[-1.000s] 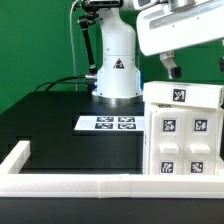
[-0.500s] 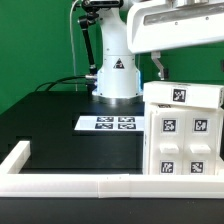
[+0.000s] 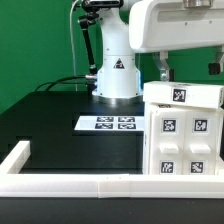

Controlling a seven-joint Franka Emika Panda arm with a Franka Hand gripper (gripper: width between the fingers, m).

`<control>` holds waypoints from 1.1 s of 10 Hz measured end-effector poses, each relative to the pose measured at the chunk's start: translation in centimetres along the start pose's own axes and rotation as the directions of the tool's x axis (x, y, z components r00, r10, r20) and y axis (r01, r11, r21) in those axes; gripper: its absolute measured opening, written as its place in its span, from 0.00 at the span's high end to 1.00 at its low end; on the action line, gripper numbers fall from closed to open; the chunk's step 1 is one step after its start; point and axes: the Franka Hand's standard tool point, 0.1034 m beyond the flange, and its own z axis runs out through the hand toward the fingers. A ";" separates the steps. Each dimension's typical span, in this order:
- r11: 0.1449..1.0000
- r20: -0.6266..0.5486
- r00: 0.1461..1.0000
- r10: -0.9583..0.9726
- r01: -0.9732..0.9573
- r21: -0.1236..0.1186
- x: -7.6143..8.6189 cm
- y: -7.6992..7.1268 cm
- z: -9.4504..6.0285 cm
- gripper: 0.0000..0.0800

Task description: Assemble cabinet

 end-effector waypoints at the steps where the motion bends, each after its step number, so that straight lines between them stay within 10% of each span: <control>1: 0.998 0.005 0.998 -0.058 0.058 0.001 -0.1 0.0 0.1 0.00; 11: 0.949 0.075 0.946 -0.315 0.314 0.019 -1.4 0.1 2.4 0.00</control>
Offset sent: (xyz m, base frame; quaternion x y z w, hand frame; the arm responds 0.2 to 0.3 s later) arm 0.0026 0.0060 -0.0037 0.0070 -0.0301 -0.1725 0.9845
